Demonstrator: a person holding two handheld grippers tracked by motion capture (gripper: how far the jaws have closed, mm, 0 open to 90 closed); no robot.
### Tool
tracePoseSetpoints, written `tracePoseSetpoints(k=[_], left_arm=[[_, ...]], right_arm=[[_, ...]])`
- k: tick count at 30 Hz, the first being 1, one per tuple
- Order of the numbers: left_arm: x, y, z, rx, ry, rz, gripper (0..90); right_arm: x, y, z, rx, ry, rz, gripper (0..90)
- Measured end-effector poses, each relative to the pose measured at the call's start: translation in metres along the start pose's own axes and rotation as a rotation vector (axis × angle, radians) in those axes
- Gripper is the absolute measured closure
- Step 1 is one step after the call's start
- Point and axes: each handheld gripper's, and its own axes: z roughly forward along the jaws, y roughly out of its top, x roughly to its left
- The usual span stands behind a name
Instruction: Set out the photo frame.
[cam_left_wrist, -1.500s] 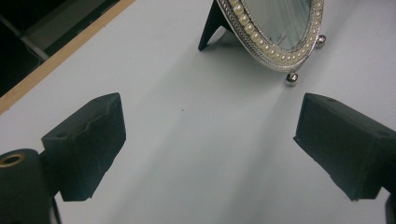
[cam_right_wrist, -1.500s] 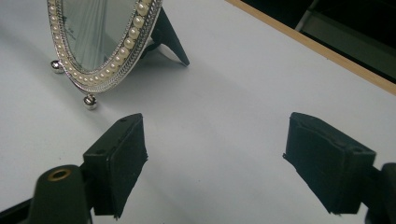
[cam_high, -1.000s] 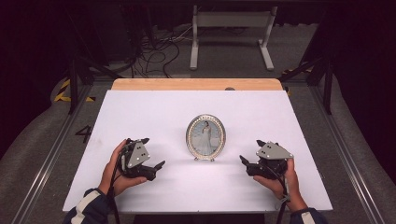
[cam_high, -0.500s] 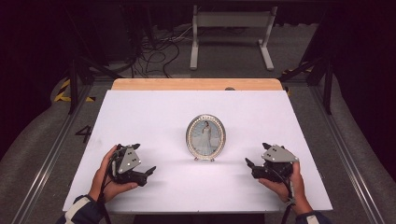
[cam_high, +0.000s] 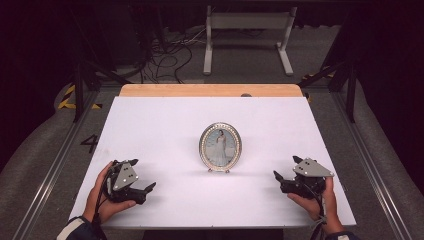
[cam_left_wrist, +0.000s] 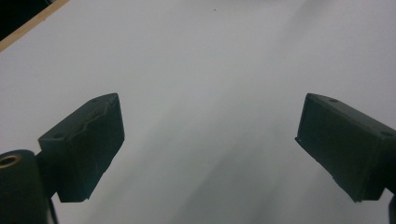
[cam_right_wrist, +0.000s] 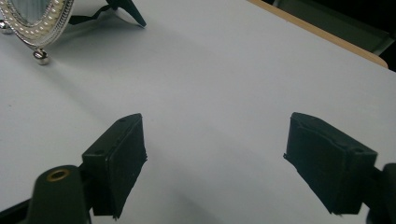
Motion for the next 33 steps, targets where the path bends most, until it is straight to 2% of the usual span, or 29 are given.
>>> tracePoseSetpoints(k=[7,11,13,14,16,17,19,21,23,24,25,30,33], left_arm=[[0.008,-0.017,-0.010,0.013,0.040,-0.047,7.7],[0.010,-0.022,-0.012,0.019,0.042,-0.058,7.3],[0.013,-0.026,-0.015,0.014,0.046,-0.079,7.0],[0.015,-0.029,-0.018,0.003,0.046,-0.109,6.6],[0.016,-0.033,-0.020,-0.002,0.042,-0.138,6.7],[0.016,-0.033,-0.020,-0.002,0.042,-0.138,6.8],[0.019,-0.040,-0.026,-0.028,0.033,-0.194,6.9],[0.020,-0.045,-0.029,-0.039,0.038,-0.207,6.9],[0.023,-0.050,-0.032,-0.059,0.036,-0.240,7.0],[0.023,-0.050,-0.032,-0.059,0.036,-0.240,7.1],[0.024,-0.053,-0.034,-0.073,0.035,-0.262,7.1],[0.034,-0.065,-0.041,-0.105,0.060,-0.347,7.5],[0.036,-0.067,-0.041,-0.095,0.076,-0.348,7.5]], right_arm=[[-0.008,-0.008,-0.008,-0.004,-0.021,0.032,19.8],[-0.010,-0.012,-0.008,0.005,-0.029,0.045,19.7],[-0.010,-0.017,-0.010,0.010,-0.036,0.045,19.5],[-0.010,-0.018,-0.010,0.009,-0.041,0.042,19.3],[-0.011,-0.020,-0.012,0.011,-0.044,0.050,18.9],[-0.011,-0.020,-0.012,0.011,-0.044,0.050,18.9],[-0.013,-0.023,-0.012,0.018,-0.052,0.059,17.9],[-0.015,-0.025,-0.013,0.018,-0.055,0.071,16.8],[-0.016,-0.026,-0.013,0.019,-0.072,0.079,14.8],[-0.016,-0.026,-0.013,0.019,-0.072,0.079,14.8],[-0.018,-0.027,-0.014,0.008,-0.064,0.096,14.6],[-0.021,-0.030,-0.014,-0.003,-0.077,0.124,14.1],[-0.024,-0.031,-0.014,-0.008,-0.097,0.139,14.4]])
